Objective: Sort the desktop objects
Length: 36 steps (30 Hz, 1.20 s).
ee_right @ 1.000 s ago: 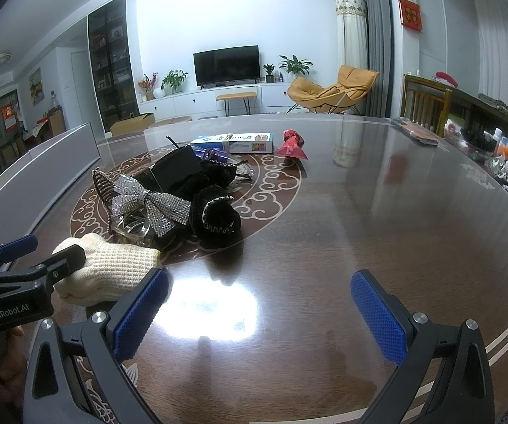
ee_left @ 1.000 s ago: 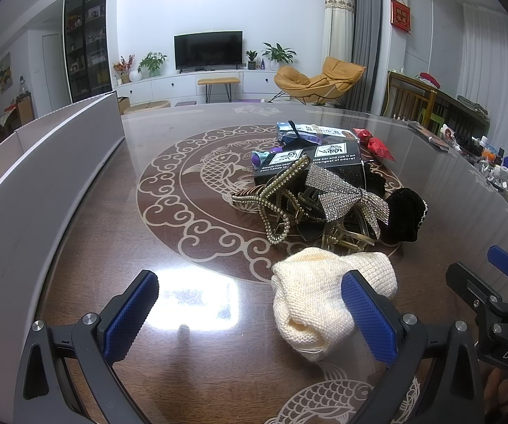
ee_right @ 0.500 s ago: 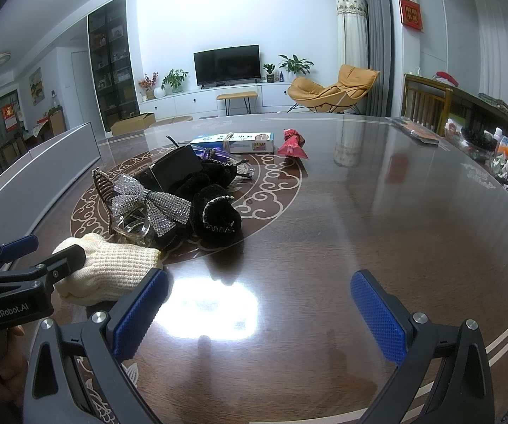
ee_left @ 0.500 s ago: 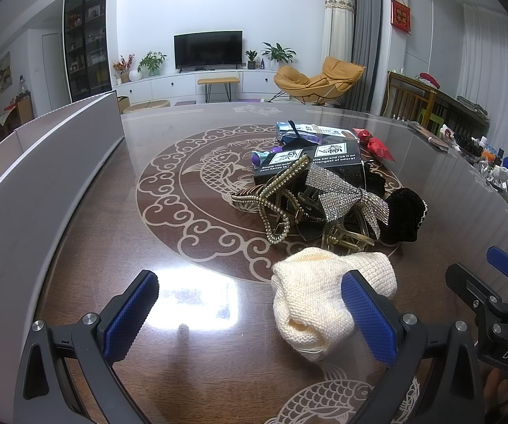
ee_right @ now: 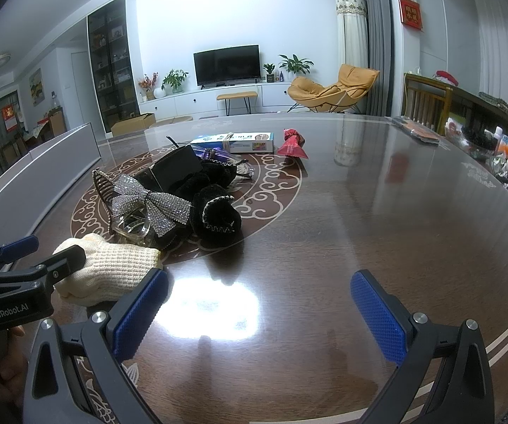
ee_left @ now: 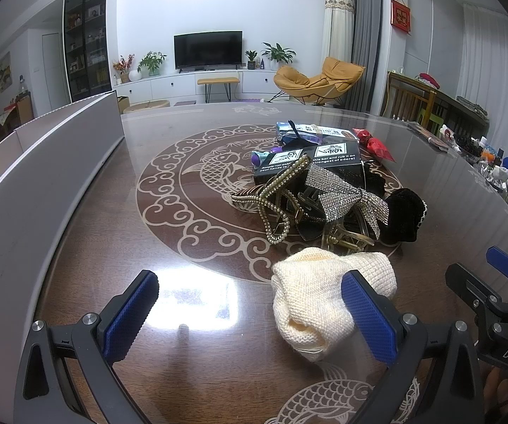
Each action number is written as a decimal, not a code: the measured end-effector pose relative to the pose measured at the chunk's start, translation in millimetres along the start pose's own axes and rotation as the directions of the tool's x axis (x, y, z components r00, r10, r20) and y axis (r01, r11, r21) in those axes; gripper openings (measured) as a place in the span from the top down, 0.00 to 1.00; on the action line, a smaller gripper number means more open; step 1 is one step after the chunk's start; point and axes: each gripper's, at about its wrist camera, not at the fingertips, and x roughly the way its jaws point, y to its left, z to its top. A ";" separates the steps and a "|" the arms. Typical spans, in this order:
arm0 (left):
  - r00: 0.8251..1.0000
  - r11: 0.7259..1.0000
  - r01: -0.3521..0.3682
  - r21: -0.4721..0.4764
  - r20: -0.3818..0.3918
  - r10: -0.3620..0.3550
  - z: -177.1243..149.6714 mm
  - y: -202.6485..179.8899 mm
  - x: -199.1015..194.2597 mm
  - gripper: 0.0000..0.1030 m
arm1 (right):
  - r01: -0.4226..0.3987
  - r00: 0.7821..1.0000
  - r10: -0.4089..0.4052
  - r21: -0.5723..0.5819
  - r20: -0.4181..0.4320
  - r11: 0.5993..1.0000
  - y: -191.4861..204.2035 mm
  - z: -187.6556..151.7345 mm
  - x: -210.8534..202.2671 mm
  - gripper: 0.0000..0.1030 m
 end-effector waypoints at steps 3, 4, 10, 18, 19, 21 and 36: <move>1.000 1.000 0.000 0.000 0.000 0.000 0.0 0.0 0.1 0.00 | 0.000 1.000 0.000 0.000 0.000 1.000 -0.2 0.1 -0.1 0.00; 1.000 1.000 0.000 0.000 0.000 0.000 0.0 0.0 0.1 0.00 | 0.000 1.000 0.000 0.001 0.000 1.000 0.3 0.0 -0.2 0.00; 1.000 1.000 0.000 -0.001 0.000 0.000 -0.2 -0.2 -0.2 0.00 | -0.001 1.000 0.001 0.001 -0.001 1.000 -0.1 0.3 -0.3 0.00; 1.000 1.000 0.000 -0.001 0.000 0.000 -0.2 -0.5 -0.1 0.00 | -0.002 1.000 0.002 0.002 -0.001 1.000 -0.4 0.7 -0.4 0.00; 1.000 1.000 0.000 -0.001 0.000 0.000 -0.2 -0.4 0.0 0.00 | -0.001 1.000 0.001 0.002 -0.001 1.000 -0.7 1.0 -0.4 0.00; 1.000 1.000 0.000 -0.001 0.000 0.000 -0.2 -0.4 0.0 0.00 | -0.002 1.000 0.002 0.002 -0.002 1.000 -0.6 0.9 -0.5 0.00; 1.000 1.000 0.000 -0.003 0.000 0.000 -0.3 -0.2 0.2 0.00 | -0.002 1.000 0.002 0.004 -0.002 1.000 -1.6 1.7 -0.8 0.00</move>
